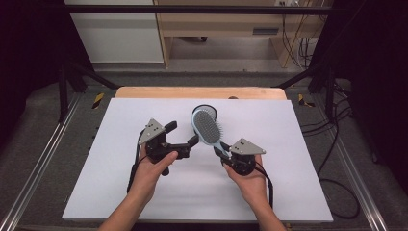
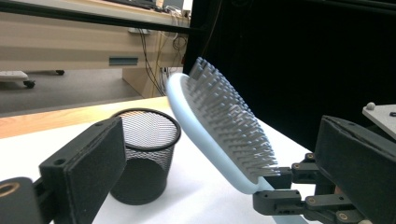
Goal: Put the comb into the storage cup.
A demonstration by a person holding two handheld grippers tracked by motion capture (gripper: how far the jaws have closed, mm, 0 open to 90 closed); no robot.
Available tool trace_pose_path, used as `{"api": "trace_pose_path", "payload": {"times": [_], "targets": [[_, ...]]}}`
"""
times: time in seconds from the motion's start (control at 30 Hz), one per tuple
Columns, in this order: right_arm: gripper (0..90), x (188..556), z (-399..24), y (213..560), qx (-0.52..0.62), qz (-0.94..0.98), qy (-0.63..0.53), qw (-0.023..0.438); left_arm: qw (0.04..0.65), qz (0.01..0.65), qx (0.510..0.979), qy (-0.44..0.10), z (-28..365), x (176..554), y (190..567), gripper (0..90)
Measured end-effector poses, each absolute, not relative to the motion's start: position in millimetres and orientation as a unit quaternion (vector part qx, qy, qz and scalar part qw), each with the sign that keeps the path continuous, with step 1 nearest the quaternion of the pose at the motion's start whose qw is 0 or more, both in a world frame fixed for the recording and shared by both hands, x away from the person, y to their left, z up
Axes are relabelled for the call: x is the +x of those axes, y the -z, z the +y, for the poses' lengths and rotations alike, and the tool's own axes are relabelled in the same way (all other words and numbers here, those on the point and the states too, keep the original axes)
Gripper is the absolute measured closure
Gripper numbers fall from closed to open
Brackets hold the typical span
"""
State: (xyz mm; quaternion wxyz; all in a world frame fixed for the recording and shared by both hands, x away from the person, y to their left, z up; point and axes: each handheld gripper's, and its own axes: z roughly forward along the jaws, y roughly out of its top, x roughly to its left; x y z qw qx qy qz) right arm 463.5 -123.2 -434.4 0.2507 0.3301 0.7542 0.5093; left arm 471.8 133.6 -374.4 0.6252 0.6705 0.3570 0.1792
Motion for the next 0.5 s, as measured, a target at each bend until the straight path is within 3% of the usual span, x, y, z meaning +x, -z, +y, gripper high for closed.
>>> {"api": "trace_pose_path", "payload": {"times": [0.5], "targets": [[69.7, 458, -116, 432, 0.306, 0.745, -0.536, 0.252, 0.643, 0.388, 0.651, -0.11, 114, 491, 382, 3.5]]}}
